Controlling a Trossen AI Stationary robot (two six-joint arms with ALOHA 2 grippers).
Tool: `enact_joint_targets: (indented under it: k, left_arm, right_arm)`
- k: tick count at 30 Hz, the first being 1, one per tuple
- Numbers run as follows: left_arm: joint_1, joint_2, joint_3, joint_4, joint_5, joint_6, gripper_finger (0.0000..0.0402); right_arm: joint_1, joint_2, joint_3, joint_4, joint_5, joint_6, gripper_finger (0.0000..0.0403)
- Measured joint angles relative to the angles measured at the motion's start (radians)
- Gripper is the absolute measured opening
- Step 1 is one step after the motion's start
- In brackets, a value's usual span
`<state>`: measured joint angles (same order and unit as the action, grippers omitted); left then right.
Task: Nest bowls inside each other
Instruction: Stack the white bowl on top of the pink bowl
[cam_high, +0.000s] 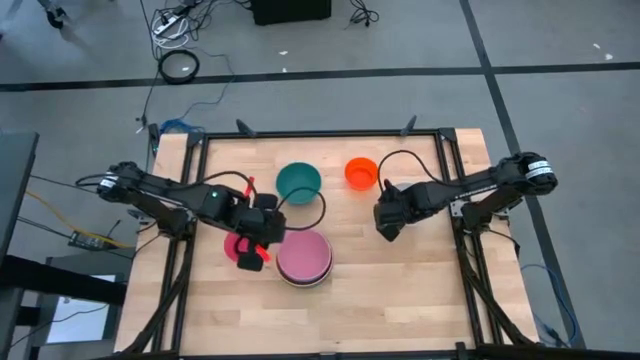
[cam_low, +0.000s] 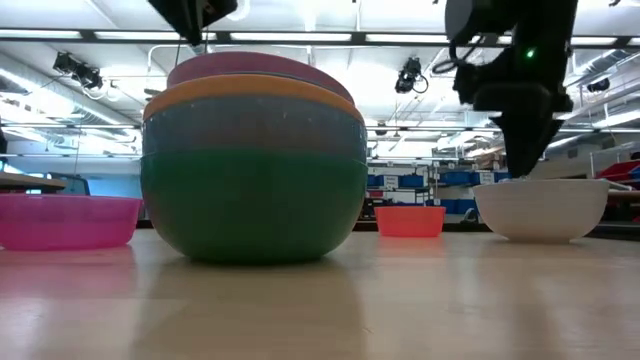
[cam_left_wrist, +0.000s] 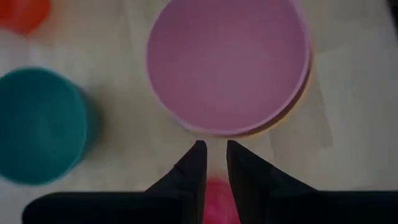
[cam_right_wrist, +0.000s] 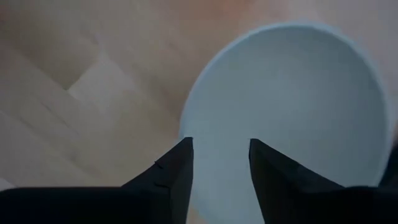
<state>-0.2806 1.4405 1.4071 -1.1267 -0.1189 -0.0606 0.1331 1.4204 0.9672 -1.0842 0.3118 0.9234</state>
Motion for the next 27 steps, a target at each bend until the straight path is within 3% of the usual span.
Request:
enact_joint_targets:
  k: [8,27]
  left_arm:
    - [0.002,-0.068,-0.002,-0.068,-0.097,-0.051,0.0072]
    - [0.001,-0.173,-0.003,-0.079,-0.144,-0.102,0.0072]
  right_arm:
    - [-0.034,0.0,-0.018,0.047,-0.032,-0.015,0.0171]
    - [-0.037,0.0,-0.018,0.208,-0.087,-0.043,0.0173]
